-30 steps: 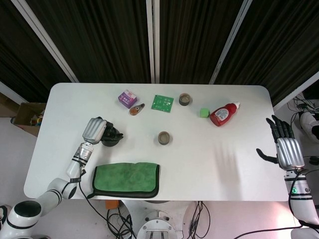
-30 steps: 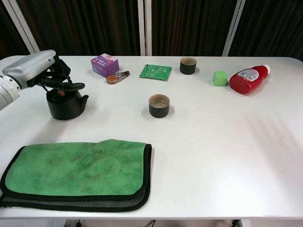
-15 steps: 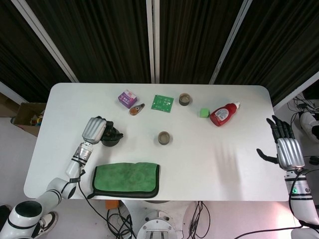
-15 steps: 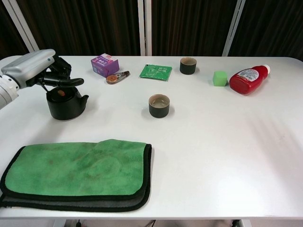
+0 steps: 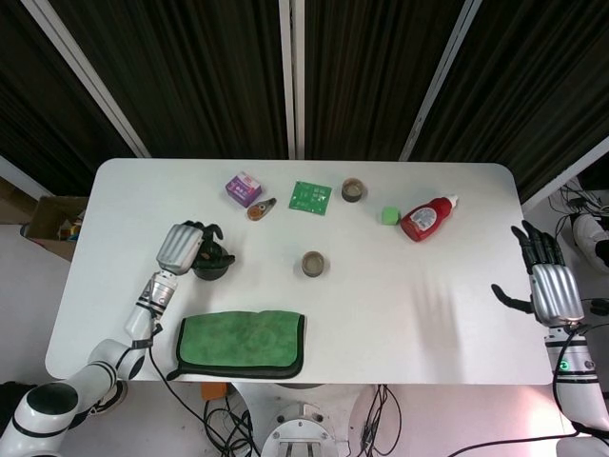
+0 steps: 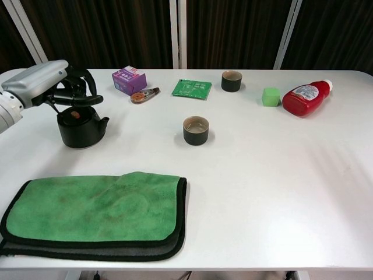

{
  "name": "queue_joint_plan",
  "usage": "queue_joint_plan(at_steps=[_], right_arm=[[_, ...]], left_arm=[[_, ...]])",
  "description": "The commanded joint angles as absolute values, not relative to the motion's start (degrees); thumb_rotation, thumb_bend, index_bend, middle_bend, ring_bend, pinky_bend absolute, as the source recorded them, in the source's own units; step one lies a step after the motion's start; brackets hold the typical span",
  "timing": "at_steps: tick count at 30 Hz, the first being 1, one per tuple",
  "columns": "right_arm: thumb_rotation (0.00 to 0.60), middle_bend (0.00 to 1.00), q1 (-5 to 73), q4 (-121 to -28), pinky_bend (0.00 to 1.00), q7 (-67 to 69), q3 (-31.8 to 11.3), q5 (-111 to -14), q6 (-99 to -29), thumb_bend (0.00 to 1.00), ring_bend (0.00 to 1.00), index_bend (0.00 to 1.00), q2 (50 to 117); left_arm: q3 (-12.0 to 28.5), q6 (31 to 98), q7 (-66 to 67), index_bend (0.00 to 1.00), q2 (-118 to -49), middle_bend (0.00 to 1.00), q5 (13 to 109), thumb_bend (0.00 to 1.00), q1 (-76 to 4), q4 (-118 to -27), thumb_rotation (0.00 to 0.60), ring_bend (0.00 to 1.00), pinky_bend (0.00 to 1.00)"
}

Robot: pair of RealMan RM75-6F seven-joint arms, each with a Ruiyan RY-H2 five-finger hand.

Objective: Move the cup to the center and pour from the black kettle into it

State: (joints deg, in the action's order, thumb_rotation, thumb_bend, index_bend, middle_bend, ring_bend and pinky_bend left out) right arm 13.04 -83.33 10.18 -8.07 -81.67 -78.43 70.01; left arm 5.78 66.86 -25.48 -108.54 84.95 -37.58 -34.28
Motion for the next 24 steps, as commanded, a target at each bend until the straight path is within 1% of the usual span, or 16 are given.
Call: queue_joint_plan(at_steps=[1, 3, 5, 9, 11, 12, 14, 16, 17, 18, 19, 21, 24], right_arm=[[0.600, 0.00, 13.1, -83.4, 0.00, 10.1, -8.0, -81.7, -78.4, 0.19, 0.00, 0.00, 70.0], [0.600, 0.00, 13.1, -83.4, 0.00, 10.0, -8.0, -81.8, -78.5, 0.19, 0.00, 0.00, 69.9], [0.600, 0.00, 13.0, -83.5, 0.00, 10.0, -8.0, -81.9, -78.5, 0.19, 0.00, 0.00, 69.9], [0.600, 0.00, 12.7, -83.4, 0.00, 9.9, -7.9, -81.7, -78.8, 0.19, 0.00, 0.00, 69.7], [0.600, 0.00, 12.1, -83.0, 0.00, 9.8, -7.6, -81.7, -79.2, 0.19, 0.00, 0.00, 69.5], [0.600, 0.00, 11.7, -82.9, 0.00, 9.7, -7.3, -81.7, -79.6, 0.19, 0.00, 0.00, 69.4], [0.600, 0.00, 10.2, -82.0, 0.00, 8.3, -6.6, -81.9, -81.4, 0.19, 0.00, 0.00, 69.4], [0.600, 0.00, 7.9, -80.6, 0.00, 5.1, -5.4, -81.7, -83.9, 0.19, 0.00, 0.00, 70.2], [0.600, 0.00, 6.9, -80.2, 0.00, 4.2, -5.0, -81.5, -84.9, 0.19, 0.00, 0.00, 70.6], [0.600, 0.00, 5.7, -79.9, 0.00, 3.8, -4.5, -81.2, -85.9, 0.20, 0.00, 0.00, 71.0], [0.600, 0.00, 4.2, -79.5, 0.00, 4.0, -3.9, -80.8, -87.1, 0.20, 0.00, 0.00, 71.6], [0.600, 0.00, 2.2, -78.7, 0.00, 4.6, -3.0, -80.5, -88.7, 0.20, 0.00, 0.00, 72.2], [0.600, 0.00, -0.8, -76.5, 0.00, 5.8, -1.7, -80.1, -90.3, 0.20, 0.00, 0.00, 73.3]], left_arm=[[6.6, 68.8, -26.0, 0.25, -108.1, 0.38, 84.9, 0.03, -37.4, -34.9, 0.177, 0.31, 0.36], [7.5, 70.1, -26.6, 0.20, -107.6, 0.30, 84.5, 0.03, -37.5, -35.7, 0.178, 0.23, 0.30], [8.7, 72.2, -26.9, 0.18, -106.2, 0.25, 84.3, 0.03, -37.5, -37.5, 0.177, 0.18, 0.27], [10.3, 78.7, -24.3, 0.14, -100.3, 0.23, 84.4, 0.03, -35.5, -46.0, 0.173, 0.14, 0.23], [10.1, 82.4, -18.9, 0.13, -94.8, 0.23, 84.6, 0.03, -32.6, -53.4, 0.176, 0.13, 0.22], [9.5, 83.5, -16.0, 0.13, -91.8, 0.22, 84.7, 0.03, -30.9, -57.3, 0.203, 0.13, 0.22], [6.8, 84.9, -8.5, 0.11, -84.2, 0.20, 84.7, 0.04, -26.6, -66.7, 0.281, 0.12, 0.21], [3.5, 86.0, -2.5, 0.09, -77.8, 0.17, 84.3, 0.04, -22.1, -74.3, 0.340, 0.11, 0.20], [1.8, 86.3, -1.1, 0.09, -75.7, 0.16, 84.3, 0.04, -20.3, -76.4, 0.374, 0.10, 0.20], [0.2, 87.0, -0.3, 0.09, -74.2, 0.16, 84.8, 0.04, -18.6, -77.7, 0.395, 0.10, 0.19], [-1.7, 88.5, 0.1, 0.08, -73.2, 0.16, 85.6, 0.04, -16.4, -78.0, 0.430, 0.10, 0.18], [-3.8, 90.9, 0.4, 0.08, -73.0, 0.16, 86.5, 0.05, -13.2, -77.1, 0.435, 0.10, 0.18], [-6.3, 94.4, -1.9, 0.08, -73.9, 0.16, 87.6, 0.05, -8.4, -75.0, 0.412, 0.10, 0.18]])
